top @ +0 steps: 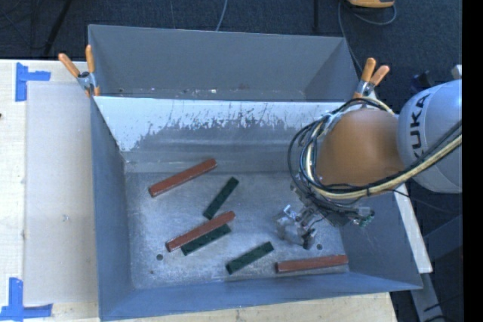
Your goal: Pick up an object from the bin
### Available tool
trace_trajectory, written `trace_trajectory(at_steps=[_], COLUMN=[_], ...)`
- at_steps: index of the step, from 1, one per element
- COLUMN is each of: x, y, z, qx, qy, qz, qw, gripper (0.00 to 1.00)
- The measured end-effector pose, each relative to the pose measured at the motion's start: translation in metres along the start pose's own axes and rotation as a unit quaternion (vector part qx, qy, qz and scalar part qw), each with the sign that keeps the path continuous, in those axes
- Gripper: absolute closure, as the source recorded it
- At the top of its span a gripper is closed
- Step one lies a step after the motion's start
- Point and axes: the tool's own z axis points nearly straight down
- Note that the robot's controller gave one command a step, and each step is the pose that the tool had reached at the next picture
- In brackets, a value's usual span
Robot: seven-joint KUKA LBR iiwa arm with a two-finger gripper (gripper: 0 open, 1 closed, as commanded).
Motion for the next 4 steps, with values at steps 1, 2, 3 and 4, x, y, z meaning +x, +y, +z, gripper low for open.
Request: trace_trajectory(at_steps=[1,2,3,4], x=[-0.049,-0.065,-0.065,-0.025], y=[0.023,0.053,0.052,0.080], z=[-0.024,-0.027,-0.027,0.019], qx=[-0.002,-0.004,-0.005,-0.003], qy=[0.0013,0.0010,0.0013,0.0000], qz=[-0.256,-0.643,-0.641,-0.674], qw=[0.9668,0.7658,0.7674,0.7386], gripper=[1.00,1.00,0.00,0.00])
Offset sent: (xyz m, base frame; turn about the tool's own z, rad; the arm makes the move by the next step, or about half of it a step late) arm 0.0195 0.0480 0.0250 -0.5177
